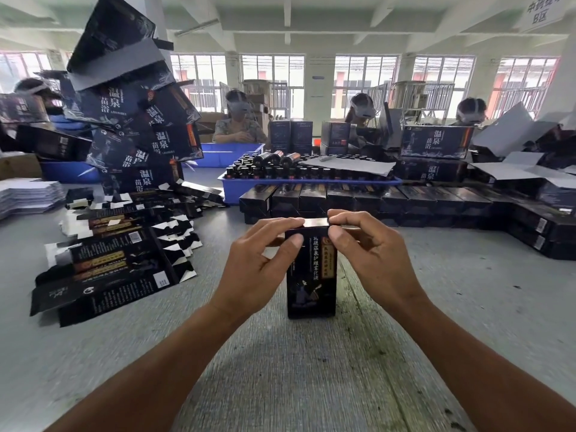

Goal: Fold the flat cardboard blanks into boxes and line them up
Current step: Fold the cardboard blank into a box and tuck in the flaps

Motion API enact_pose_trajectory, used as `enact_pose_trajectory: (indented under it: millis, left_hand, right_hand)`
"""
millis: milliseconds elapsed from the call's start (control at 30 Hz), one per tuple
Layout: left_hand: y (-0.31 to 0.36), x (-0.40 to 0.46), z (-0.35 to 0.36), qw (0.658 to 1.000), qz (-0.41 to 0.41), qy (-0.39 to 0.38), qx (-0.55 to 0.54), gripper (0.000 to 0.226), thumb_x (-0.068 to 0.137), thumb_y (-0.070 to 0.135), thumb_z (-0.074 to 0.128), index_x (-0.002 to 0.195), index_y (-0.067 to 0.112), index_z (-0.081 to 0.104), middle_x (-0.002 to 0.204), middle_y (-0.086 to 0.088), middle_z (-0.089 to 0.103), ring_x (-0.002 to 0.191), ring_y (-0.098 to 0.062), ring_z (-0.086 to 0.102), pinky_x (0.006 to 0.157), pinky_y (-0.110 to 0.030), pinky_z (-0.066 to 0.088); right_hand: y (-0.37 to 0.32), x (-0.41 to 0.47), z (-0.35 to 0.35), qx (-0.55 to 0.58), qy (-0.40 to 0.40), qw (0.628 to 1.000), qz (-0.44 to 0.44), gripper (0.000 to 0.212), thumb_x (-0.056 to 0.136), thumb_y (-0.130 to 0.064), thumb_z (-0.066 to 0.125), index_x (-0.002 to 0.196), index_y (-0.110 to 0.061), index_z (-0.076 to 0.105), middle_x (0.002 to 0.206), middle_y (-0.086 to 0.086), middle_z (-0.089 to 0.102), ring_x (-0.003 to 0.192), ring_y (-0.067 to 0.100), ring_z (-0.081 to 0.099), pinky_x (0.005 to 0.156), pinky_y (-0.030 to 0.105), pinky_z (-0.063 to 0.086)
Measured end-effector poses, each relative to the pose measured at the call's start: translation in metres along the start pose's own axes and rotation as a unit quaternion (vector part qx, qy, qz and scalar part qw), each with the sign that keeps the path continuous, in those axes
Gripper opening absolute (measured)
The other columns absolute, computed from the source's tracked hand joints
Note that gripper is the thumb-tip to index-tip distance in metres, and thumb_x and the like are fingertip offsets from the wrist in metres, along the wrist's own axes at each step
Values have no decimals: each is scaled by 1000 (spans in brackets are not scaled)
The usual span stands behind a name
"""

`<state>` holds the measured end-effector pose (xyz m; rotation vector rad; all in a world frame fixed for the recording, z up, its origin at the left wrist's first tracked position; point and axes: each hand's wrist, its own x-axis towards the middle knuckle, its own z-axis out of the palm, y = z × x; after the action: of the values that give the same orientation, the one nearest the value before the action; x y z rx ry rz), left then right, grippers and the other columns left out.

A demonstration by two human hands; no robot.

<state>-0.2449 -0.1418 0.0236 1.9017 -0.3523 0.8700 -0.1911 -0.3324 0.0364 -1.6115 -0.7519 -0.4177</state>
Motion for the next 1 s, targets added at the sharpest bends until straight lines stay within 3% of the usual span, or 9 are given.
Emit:
enact_pose_trajectory:
  millis: [133, 300, 400, 533, 767, 900, 1000]
  left_hand:
    - [1, -1, 2, 1000, -13, 13, -7, 27, 97, 32, 62, 123, 32, 67, 114, 18, 66, 104, -11, 68, 82, -37, 61]
    - [3, -2, 1, 1000, 5, 10, 19, 45, 90, 48, 63, 134, 41, 56, 121, 29, 59, 103, -3, 67, 76, -16, 54]
    - [5, -2, 2, 1000, -4, 3, 5, 51, 85, 55, 65, 133, 51, 52, 121, 32, 56, 103, -1, 66, 75, -25, 60]
    - [3, -1, 2, 1000, -22, 1, -17, 50, 84, 60, 70, 131, 56, 53, 119, 31, 58, 103, -6, 68, 78, -41, 63]
    - [1, -2, 2, 1000, -8, -1, -9, 44, 88, 55, 67, 131, 49, 57, 122, 26, 61, 104, -8, 68, 79, -36, 62]
    - [3, -2, 3, 1000, -10, 10, -27, 31, 97, 41, 62, 128, 44, 63, 118, 12, 66, 101, -11, 68, 78, -30, 59]
    - [5, -2, 4, 999, -22, 11, -32, 30, 100, 35, 58, 129, 43, 63, 114, 10, 66, 101, -12, 68, 80, -33, 60]
  right_hand:
    - [0, -1, 1, -15, -5, 1000, -13, 13, 97, -21, 65, 106, -28, 70, 113, -20, 70, 102, 5, 69, 83, 21, 57]
    - [-6, -2, 1, -9, 10, 1000, -11, 8, 99, -30, 62, 103, -30, 69, 97, -11, 72, 86, 12, 69, 72, 28, 59]
    - [-10, -1, 0, -1, 10, 1000, -18, 9, 100, -29, 60, 102, -29, 69, 93, -7, 71, 81, 15, 67, 70, 30, 56]
    - [-10, 0, -3, -9, 2, 1000, -23, 10, 100, -25, 62, 103, -28, 71, 96, -11, 71, 85, 7, 67, 70, 17, 51]
    - [-8, 2, -5, -9, -18, 1000, -22, 18, 98, -19, 63, 110, -26, 75, 109, -13, 70, 106, 10, 67, 85, 24, 55]
    - [-8, 3, -7, -18, -26, 999, -36, 20, 97, -16, 64, 110, -27, 75, 111, -13, 71, 110, 6, 65, 88, 21, 54]
    - [-7, 3, -7, -34, -22, 998, -46, 19, 97, -15, 64, 110, -25, 75, 112, -14, 70, 110, 4, 65, 88, 18, 53]
